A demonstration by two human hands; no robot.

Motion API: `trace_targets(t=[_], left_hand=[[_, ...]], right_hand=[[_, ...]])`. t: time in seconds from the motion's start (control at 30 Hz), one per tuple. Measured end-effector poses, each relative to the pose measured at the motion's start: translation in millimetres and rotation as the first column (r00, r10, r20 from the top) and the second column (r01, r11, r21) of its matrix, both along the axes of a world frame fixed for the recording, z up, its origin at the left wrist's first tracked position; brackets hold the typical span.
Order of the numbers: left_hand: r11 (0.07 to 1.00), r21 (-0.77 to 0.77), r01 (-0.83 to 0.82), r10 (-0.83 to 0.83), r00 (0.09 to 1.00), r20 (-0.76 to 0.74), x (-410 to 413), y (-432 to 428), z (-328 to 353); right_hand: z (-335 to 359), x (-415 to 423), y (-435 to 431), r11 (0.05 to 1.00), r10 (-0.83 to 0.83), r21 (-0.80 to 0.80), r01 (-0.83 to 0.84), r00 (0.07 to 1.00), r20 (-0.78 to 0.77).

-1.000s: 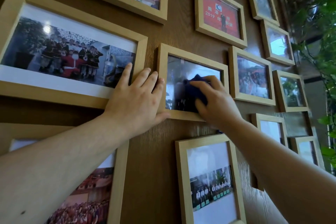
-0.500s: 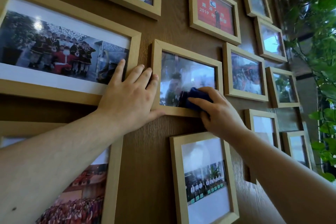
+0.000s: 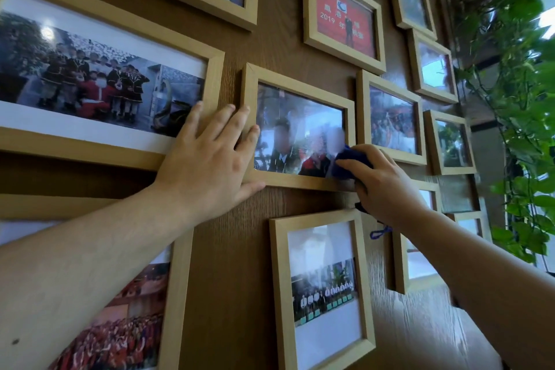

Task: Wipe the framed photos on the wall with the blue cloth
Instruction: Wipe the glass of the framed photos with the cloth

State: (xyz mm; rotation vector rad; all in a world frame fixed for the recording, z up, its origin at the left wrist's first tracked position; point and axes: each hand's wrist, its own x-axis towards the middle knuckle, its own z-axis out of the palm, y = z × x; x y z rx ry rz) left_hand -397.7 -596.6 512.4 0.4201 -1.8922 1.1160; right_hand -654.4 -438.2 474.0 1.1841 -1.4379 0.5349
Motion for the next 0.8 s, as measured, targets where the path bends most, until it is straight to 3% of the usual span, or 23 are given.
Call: trace_targets(t=[0.13,0.5,0.8], left_hand=[[0.991,-0.031,0.126,-0.123,0.989,0.082,-4,5,-15],[0.879,0.125,0.460,-0.477,0.853,0.214,-28,34,-67],[0.654,0.226,0.722,-0.754,0.593,0.283,-28,98,-107]], right_hand=[[-4,16,8,0.998,-0.034,0.045,0.035,0.999,-0.027],[-33,70,87,0.934,-0.293,0.205,0.292,0.956,-0.024],[-79,152,186,0.820,-0.537,0.270,0.505,0.841,0.060]])
